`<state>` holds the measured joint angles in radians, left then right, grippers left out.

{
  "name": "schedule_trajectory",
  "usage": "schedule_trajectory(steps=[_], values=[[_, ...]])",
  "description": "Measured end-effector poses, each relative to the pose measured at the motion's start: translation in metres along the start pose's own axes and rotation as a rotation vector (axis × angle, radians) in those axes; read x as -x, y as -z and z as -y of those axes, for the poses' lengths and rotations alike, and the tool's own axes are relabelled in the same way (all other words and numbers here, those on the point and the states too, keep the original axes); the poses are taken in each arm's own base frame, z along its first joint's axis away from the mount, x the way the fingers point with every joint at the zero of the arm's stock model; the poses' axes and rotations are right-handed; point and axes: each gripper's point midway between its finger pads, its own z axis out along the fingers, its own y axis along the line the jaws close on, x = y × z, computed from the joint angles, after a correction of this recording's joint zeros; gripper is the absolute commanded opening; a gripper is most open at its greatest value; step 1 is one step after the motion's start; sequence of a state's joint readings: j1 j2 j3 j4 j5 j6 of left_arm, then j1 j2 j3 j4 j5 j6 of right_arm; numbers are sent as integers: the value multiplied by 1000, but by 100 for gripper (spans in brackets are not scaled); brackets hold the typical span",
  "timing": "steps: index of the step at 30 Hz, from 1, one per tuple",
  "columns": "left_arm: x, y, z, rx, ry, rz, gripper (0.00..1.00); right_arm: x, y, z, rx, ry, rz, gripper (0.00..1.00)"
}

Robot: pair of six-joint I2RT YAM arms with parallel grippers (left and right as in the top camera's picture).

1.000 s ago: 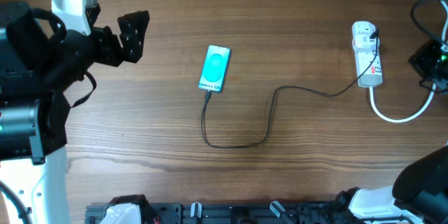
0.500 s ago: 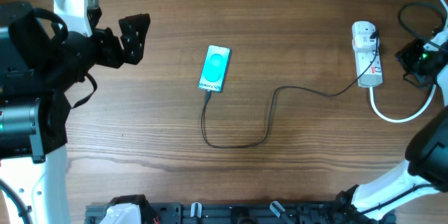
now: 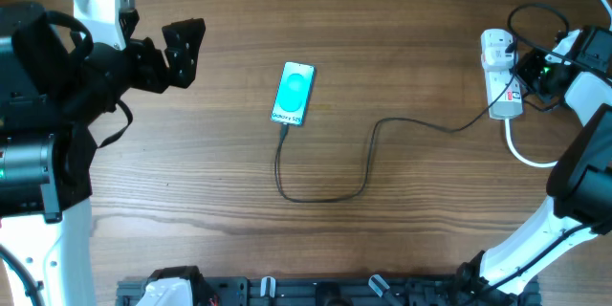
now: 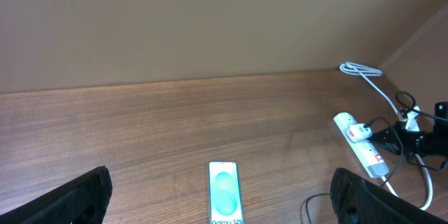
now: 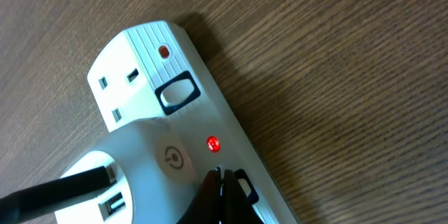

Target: Plug charger to phone and switch on socket

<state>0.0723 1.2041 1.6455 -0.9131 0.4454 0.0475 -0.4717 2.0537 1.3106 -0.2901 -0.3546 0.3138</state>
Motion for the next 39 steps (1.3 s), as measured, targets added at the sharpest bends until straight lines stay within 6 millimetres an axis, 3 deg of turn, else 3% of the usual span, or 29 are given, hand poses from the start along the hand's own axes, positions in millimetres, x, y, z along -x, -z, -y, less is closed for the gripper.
schedule_trajectory(steps=[7, 11, 12, 13, 16, 17, 18, 20, 21, 23, 26, 29, 34, 39], values=[[0, 0, 0, 0, 0, 0, 100, -2, 1, 2, -3, -3, -12, 4], [-1, 0, 0, 0, 1, -2, 100, -9, 26, 22, -46, -60, -67, 5], [-1, 0, 0, 0, 2, -3, 100, 6, 57, 16, -38, -53, -15, 6], [-1, 0, 0, 0, 2, -4, 100, 13, 76, 8, -26, -40, 19, 6], [-1, 0, 0, 0, 2, -4, 100, 24, 165, -56, 107, 79, 138, 11], [-1, 0, 0, 0, 2, -4, 100, 12, 204, -89, 182, 151, 165, 13], [-1, 0, 0, 0, 2, -4, 100, 1, 229, -111, 230, 202, 180, 19], [-1, 0, 0, 0, 3, -6, 100, -38, 268, -151, 328, 323, 156, 48], [-2, -1, 0, 0, 3, -7, 100, -55, 285, -167, 371, 389, 156, 100], [-1, -1, 0, 0, 2, -5, 100, -91, 325, -188, 445, 467, 169, 100], [-4, -1, 0, 0, 8, -18, 100, -126, 366, -188, 464, 415, 188, 100], [-10, -1, 0, 1, 19, -40, 100, -138, 386, -180, 430, 411, 248, 100], [-12, -1, -1, 1, 22, -46, 100, -167, 378, -159, 349, 489, 161, 100], [-12, -1, -1, 1, 23, -47, 100, -152, 360, -152, 313, 555, 236, 100]])
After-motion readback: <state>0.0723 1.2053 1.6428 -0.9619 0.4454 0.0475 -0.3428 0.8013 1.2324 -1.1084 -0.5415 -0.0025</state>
